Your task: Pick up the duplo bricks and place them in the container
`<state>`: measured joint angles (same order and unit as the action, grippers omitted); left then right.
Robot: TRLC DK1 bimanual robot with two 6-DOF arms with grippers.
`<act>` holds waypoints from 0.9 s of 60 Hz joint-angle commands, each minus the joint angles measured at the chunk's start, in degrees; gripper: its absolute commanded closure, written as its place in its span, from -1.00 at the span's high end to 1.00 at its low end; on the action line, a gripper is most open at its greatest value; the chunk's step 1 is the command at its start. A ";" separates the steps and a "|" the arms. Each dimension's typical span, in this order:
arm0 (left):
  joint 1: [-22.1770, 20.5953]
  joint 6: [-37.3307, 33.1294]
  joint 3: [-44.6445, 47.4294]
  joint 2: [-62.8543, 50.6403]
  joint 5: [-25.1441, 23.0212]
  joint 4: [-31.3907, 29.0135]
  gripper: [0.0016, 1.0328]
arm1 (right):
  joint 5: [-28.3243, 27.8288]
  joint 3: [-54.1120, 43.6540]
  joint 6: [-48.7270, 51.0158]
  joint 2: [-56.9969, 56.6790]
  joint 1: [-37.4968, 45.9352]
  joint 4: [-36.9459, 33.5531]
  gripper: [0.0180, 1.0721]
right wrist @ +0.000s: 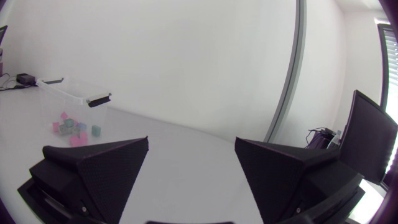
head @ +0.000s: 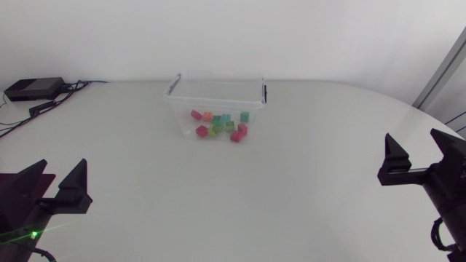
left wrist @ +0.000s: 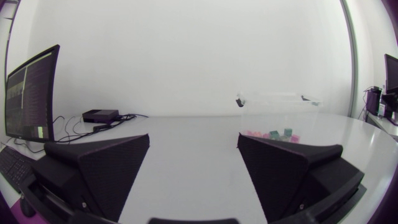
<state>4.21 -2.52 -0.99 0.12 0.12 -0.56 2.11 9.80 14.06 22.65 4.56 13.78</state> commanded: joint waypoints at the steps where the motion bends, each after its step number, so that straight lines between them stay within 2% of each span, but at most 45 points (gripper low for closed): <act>1: -0.68 1.54 0.93 0.37 0.13 0.00 0.92 | -0.44 -2.08 -2.32 -2.57 -0.79 -1.23 0.91; 41: -4.19 2.52 0.99 -0.12 -0.12 0.55 0.92 | -2.10 -9.76 -14.00 -22.54 -4.54 -13.71 0.91; 54: -4.21 2.52 0.99 -0.12 -0.12 0.56 0.92 | -2.11 -9.80 -14.06 -22.65 -4.56 -13.78 0.91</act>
<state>0.30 -1.45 -0.99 0.12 0.10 -0.51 0.19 1.21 1.48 0.32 0.40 0.21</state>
